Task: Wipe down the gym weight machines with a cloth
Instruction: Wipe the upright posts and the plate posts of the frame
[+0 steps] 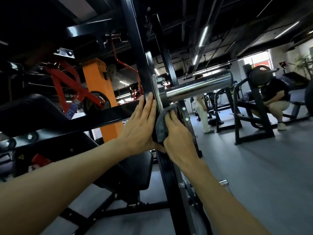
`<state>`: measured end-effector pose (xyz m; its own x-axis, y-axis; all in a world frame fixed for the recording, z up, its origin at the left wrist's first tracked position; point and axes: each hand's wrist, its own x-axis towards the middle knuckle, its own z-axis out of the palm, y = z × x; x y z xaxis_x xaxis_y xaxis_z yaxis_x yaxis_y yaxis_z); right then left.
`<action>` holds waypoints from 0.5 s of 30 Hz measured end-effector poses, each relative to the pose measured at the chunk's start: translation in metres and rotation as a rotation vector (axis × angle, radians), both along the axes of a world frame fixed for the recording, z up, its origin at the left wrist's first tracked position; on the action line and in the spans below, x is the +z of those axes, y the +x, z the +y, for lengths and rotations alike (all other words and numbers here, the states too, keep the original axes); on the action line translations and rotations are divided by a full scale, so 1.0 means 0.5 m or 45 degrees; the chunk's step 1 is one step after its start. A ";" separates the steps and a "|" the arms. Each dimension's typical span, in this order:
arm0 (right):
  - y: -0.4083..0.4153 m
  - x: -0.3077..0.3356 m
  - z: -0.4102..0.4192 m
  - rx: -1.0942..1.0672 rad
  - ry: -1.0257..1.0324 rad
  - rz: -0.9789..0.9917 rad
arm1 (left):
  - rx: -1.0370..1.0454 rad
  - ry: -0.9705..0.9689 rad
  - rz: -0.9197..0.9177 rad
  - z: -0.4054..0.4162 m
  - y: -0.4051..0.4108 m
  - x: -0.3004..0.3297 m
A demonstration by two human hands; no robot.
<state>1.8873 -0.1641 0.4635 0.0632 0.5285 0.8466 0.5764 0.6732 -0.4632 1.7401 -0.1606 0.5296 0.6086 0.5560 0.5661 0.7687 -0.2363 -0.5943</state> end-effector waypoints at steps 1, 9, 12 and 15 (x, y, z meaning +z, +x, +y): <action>-0.004 -0.021 -0.005 0.038 -0.005 0.003 | 0.020 0.045 0.052 -0.002 -0.003 -0.008; 0.116 -0.248 -0.032 0.551 -1.026 1.419 | -0.107 0.167 0.461 -0.056 -0.009 -0.153; 0.152 -0.359 -0.081 0.413 -1.086 1.194 | -0.265 -0.021 0.706 -0.060 -0.008 -0.266; 0.145 -0.446 -0.117 0.125 -0.970 0.495 | -0.227 -0.173 0.909 -0.057 0.004 -0.367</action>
